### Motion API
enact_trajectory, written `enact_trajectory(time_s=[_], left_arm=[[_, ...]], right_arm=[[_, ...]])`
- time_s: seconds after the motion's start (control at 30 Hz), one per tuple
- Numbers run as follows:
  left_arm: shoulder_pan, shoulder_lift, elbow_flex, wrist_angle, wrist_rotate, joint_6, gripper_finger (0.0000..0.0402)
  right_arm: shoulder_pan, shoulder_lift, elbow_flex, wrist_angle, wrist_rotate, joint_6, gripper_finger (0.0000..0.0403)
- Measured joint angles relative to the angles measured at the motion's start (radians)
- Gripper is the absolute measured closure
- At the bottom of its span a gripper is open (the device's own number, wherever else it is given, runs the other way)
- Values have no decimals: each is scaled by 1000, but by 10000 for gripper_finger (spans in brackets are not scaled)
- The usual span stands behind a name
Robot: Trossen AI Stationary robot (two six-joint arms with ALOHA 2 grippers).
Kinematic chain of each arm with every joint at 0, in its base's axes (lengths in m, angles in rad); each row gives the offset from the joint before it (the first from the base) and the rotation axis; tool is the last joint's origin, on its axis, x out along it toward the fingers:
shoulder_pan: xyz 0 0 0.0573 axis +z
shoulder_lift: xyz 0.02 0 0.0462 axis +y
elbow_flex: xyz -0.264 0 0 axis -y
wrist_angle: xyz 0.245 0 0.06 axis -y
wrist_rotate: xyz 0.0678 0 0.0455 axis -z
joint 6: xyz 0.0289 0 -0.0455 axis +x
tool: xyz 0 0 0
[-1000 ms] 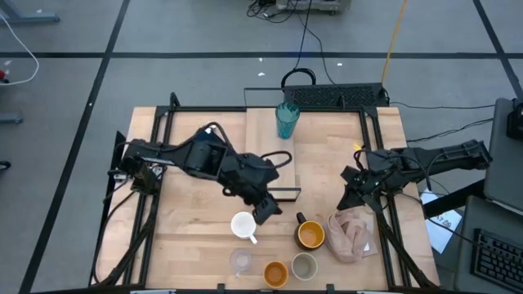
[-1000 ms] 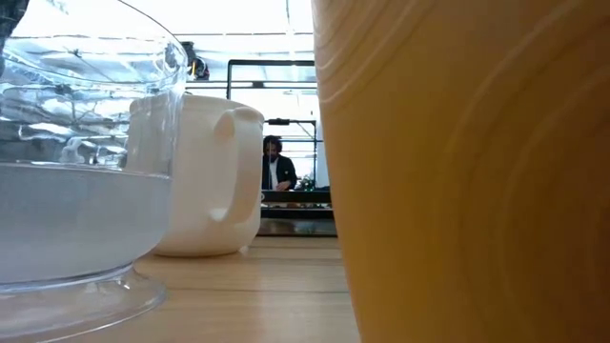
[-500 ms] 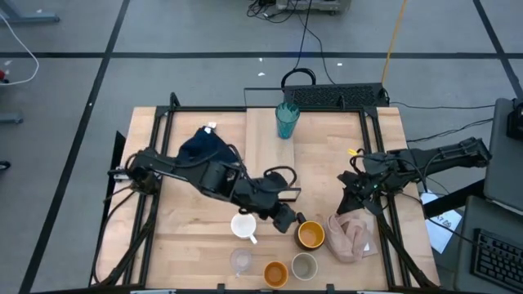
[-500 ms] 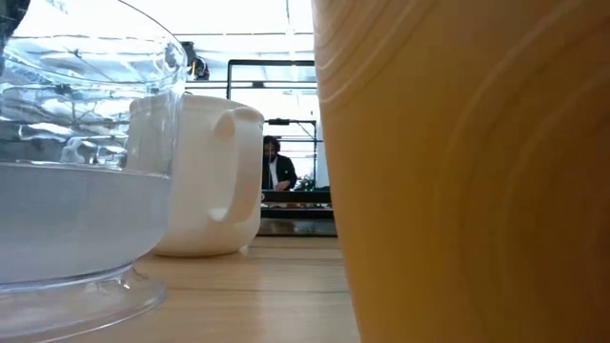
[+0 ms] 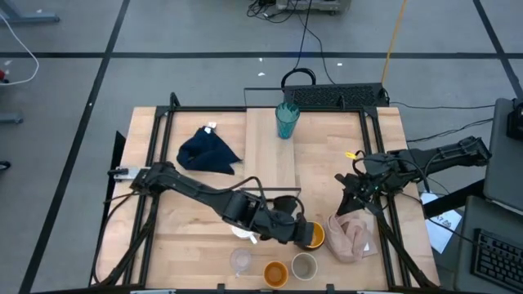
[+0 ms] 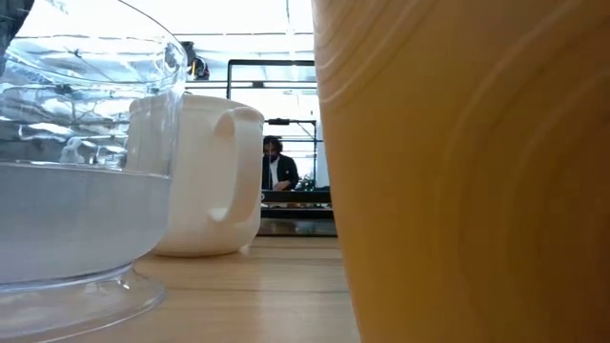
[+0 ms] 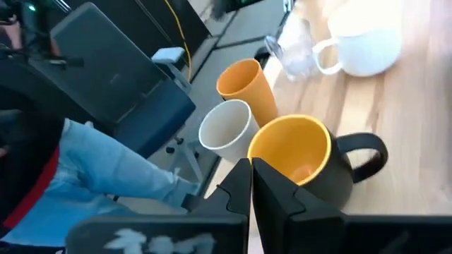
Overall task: Stack small to large cups/mugs on shelf
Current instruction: Put the black mug on the shelf
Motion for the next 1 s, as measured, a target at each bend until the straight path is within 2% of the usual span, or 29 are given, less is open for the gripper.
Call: enact_trajectory(time_s=[0.13, 0.23, 0.4, 0.47, 0.63, 0.73, 0.87, 1.0], left_arm=[[7, -1, 0, -63, -20, -11, 252], [24, -1, 0, -112, -15, -1, 252], [59, -1, 0, -237, 28, 10, 252], [71, -1, 0, -273, 33, 33, 252], [96, -1, 0, -278, 70, 143, 252], [108, -2, 0, -307, 123, 221, 252], [109, -17, 0, -402, 126, 311, 252], [111, -57, 2, -514, 125, 371, 252]], right_arm=[[32, 3, 0, 15, -22, -12, 393], [62, 17, 0, 17, -20, -14, 372], [102, 70, 0, 18, 20, -2, 311], [115, 105, 0, 28, 72, -11, 282], [117, 207, 0, 55, 141, 44, 229], [116, 271, 2, 80, 139, 61, 215], [116, 344, 43, 67, 142, 63, 211], [113, 404, 124, 0, 207, 49, 211]])
